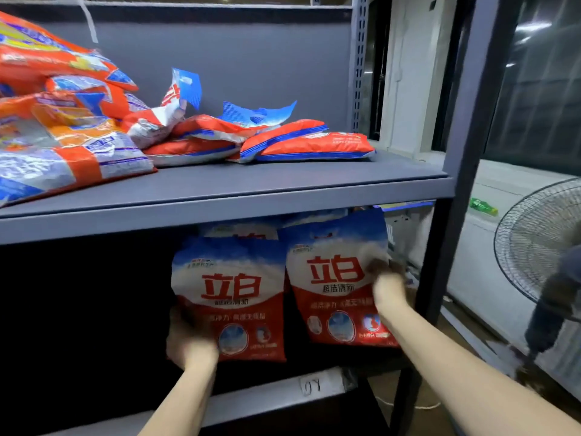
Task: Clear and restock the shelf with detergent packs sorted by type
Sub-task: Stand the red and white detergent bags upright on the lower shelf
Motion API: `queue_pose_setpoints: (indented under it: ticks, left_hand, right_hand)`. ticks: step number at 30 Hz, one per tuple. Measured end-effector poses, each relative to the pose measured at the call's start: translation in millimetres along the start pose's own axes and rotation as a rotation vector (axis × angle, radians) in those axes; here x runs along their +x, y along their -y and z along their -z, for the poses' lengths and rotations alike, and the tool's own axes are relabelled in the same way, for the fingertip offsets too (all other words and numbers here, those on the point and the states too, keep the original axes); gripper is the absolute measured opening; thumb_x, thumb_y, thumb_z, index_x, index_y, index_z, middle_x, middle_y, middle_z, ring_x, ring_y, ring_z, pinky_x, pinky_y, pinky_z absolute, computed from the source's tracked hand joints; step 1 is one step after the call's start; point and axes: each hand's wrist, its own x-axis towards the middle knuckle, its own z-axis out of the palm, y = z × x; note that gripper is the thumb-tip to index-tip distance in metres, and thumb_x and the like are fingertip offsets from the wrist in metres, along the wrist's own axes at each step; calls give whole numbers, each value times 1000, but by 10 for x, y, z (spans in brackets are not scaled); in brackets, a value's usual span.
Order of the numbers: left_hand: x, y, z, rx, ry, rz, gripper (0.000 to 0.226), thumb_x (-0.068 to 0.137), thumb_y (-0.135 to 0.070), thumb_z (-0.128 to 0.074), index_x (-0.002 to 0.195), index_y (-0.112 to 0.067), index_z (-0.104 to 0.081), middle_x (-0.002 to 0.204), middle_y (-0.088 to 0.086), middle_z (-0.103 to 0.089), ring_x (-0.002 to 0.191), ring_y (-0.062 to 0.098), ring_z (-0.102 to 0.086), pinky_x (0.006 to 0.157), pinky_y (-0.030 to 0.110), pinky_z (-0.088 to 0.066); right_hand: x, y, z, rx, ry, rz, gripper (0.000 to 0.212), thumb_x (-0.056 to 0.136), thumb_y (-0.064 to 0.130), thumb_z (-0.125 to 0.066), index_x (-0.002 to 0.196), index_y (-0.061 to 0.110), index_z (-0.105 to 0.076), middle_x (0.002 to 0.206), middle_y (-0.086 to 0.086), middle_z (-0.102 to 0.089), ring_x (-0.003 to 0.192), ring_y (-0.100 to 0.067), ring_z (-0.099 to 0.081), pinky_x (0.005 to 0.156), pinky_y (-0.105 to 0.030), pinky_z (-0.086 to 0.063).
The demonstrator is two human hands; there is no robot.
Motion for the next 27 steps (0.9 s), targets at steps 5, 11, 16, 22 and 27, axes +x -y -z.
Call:
queue_pose_setpoints:
  ticks: [5, 11, 16, 22, 27]
  left_hand:
    - [353, 175, -523, -264, -14, -61, 44, 99, -45, -33, 124, -16, -55, 115, 19, -63, 102, 38, -61, 90, 48, -48]
    - [757, 190, -1013, -401, -30, 119, 43, 98, -42, -39, 125, -13, -56, 118, 19, -62, 104, 38, -60, 88, 45, -49]
    - [1043, 227, -1274, -468, 44, 50, 33, 99, -30, -45, 121, -9, -56, 109, 11, -61, 96, 27, -60, 79, 35, -46]
    - [1088, 474, -1400, -321, 118, -76, 52, 95, -42, -50, 136, -13, -39, 129, 18, -55, 112, 35, -57, 90, 48, -48]
    - [820, 510, -1301, 169, 48, -188, 88, 79, -48, -67, 142, 2, -29, 143, 30, -32, 129, 48, -33, 103, 59, -31]
  right_hand:
    - [482, -166, -320, -120, 225, 118, 22, 91, 18, -46, 81, 14, -64, 83, -9, -69, 74, -25, -64, 72, -38, -52]
    - [825, -292, -573, -15, 259, 63, 20, 98, 25, -46, 98, 13, -62, 100, -14, -69, 89, -29, -67, 69, -36, -55]
    - [1077, -414, -711, 207, 237, 28, 18, 99, 21, -44, 90, 14, -59, 80, -9, -72, 82, -35, -69, 82, -57, -54]
    - [1261, -631, -942, 88, 233, 113, 46, 92, 16, -57, 133, 12, -35, 116, -12, -60, 100, -28, -65, 58, -28, -57]
    - [985, -796, -859, -475, -126, 267, 73, 87, 35, -62, 145, 10, -24, 146, -16, -35, 134, -32, -33, 106, -49, -34]
